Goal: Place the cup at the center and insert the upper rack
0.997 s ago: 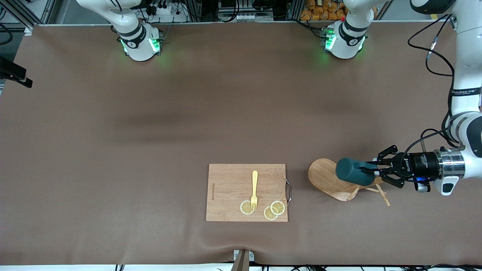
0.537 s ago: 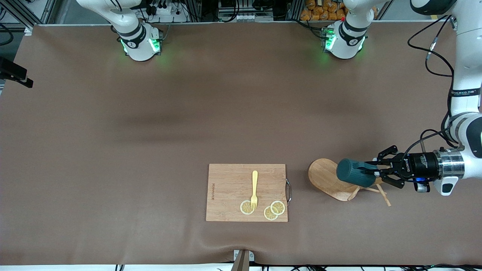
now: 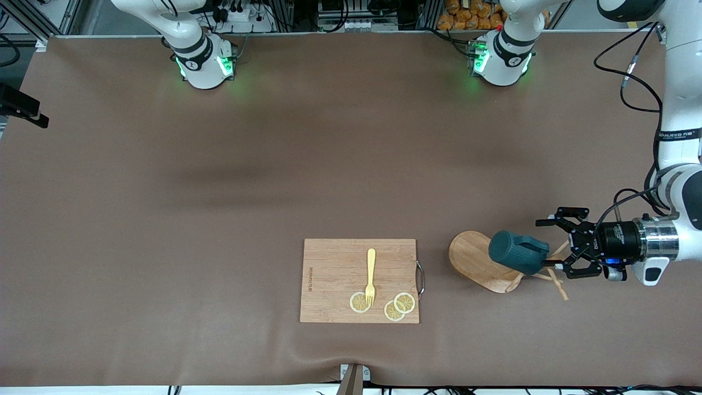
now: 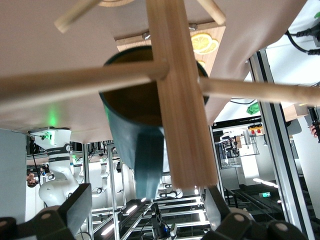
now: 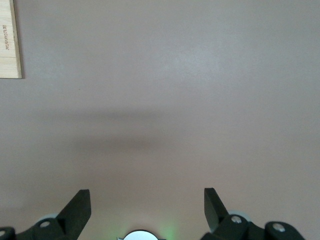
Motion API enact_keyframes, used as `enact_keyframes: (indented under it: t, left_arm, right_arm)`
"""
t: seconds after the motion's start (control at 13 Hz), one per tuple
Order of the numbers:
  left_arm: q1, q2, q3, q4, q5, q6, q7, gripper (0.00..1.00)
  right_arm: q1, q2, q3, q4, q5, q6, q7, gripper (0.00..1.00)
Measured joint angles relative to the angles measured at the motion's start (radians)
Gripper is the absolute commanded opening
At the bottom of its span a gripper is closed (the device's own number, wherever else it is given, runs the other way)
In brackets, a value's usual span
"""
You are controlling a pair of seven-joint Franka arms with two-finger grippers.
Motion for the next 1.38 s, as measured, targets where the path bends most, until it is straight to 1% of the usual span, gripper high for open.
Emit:
enact_keyframes:
  t: [0.31,0.77,1.15,1.23,1.38]
  left_arm:
    - [0.022,-0.032,-0.004,0.016,-0.001,-0.032,-0.006,1.00]
    - [0.034,-0.163,0.000,0.020,0.014,-0.059,-0.011,1.00]
    - [0.036,-0.292,-0.015,0.022,0.124,-0.090,-0.007,1.00]
    - [0.034,-0.321,-0.028,0.022,0.166,-0.091,-0.006,1.00]
    - [0.032,-0.374,-0.077,0.021,0.268,-0.093,-0.006,1.00]
  right_arm:
    - [0.000,0.000,0.001,-0.002,0.000,0.000,0.000,1.00]
    - [0.009,0.000,0.005,-0.012,0.000,0.000,0.000,1.00]
    - [0.009,0.000,0.005,-0.013,0.000,-0.002,0.000,1.00]
    - [0.009,0.000,0.006,-0.013,0.000,-0.002,0.000,1.00]
    - [0.009,0.000,0.006,-0.013,0.000,-0.002,0.000,1.00]
